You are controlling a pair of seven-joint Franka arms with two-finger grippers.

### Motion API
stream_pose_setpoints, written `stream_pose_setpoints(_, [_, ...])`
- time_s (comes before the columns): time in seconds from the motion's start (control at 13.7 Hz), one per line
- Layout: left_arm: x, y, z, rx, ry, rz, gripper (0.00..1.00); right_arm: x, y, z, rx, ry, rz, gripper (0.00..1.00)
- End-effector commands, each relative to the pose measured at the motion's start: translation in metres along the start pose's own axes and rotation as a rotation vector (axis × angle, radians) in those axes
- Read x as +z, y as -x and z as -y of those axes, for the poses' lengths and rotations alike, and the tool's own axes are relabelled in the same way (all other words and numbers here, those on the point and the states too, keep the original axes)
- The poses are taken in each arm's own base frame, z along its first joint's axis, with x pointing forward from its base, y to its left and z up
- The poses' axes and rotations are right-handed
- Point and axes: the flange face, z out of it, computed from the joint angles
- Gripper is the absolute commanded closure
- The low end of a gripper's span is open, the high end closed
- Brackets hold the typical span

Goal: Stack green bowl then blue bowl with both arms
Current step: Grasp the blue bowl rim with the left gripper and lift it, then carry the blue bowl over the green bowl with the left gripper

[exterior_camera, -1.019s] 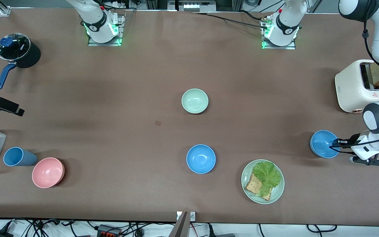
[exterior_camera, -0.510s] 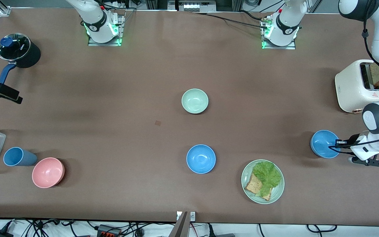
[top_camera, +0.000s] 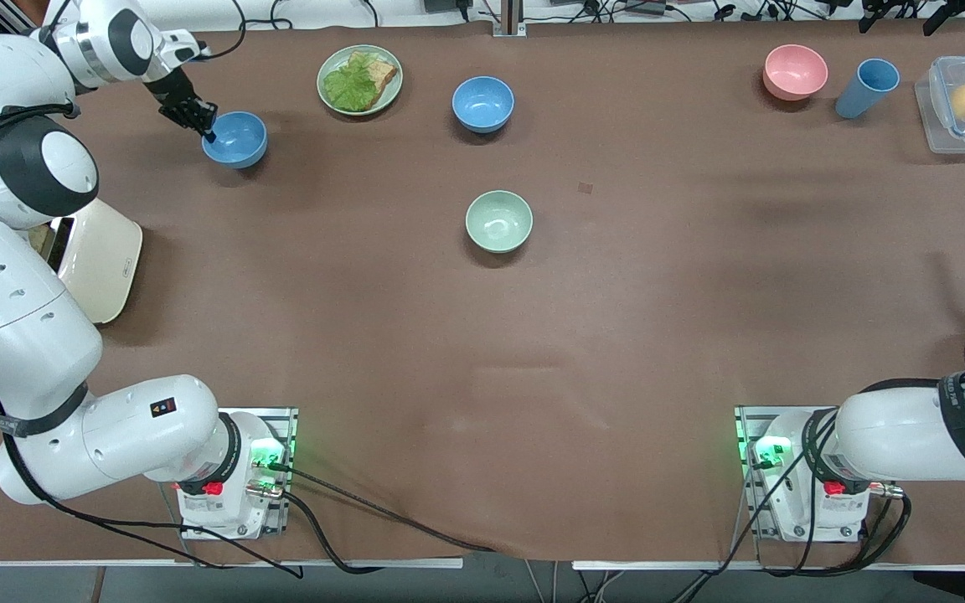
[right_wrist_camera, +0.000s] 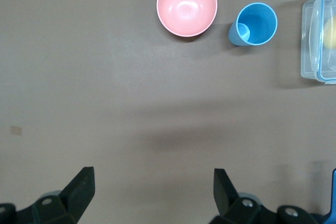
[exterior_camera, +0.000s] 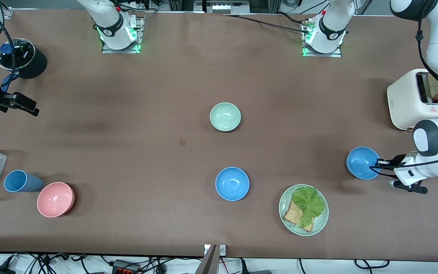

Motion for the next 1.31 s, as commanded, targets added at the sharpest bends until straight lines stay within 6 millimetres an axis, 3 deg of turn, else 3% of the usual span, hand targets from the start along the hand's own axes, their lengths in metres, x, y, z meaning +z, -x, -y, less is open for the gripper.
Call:
stream_pose_setpoints(0.0, [-0.054, 0.001, -0.044, 0.062, 0.028, -0.002, 1.0, -0.019, -0.006, -0.003, -0.007, 0.005, -0.04, 0.0])
stream_pose_setpoints(0.15, [-0.076, 0.0, -0.08, 0.051, 0.071, 0.01, 1.0, -0.02, -0.007, -0.002, -0.005, 0.004, -0.041, 0.0])
stream_pose_setpoints(0.36, [-0.094, -0.008, -0.152, -0.038, 0.107, 0.031, 1.0, -0.021, -0.007, 0.001, -0.012, 0.003, -0.042, 0.0])
stream_pose_setpoints(0.66, [-0.103, -0.013, -0.257, -0.171, 0.154, 0.075, 1.0, -0.019, -0.007, 0.0, -0.012, 0.003, -0.038, 0.0])
stream_pose_setpoints(0.87, [-0.089, -0.016, -0.351, -0.278, 0.139, 0.087, 1.0, -0.018, -0.006, -0.005, -0.018, 0.004, -0.024, 0.0])
stream_pose_setpoints(1.02, [-0.061, -0.013, -0.403, -0.321, 0.132, 0.093, 1.0, -0.017, -0.006, -0.002, -0.026, 0.004, -0.023, 0.0])
stream_pose_setpoints(1.24, [-0.025, -0.004, -0.434, -0.418, 0.148, 0.059, 1.0, -0.017, -0.007, -0.001, -0.031, 0.002, -0.024, 0.0])
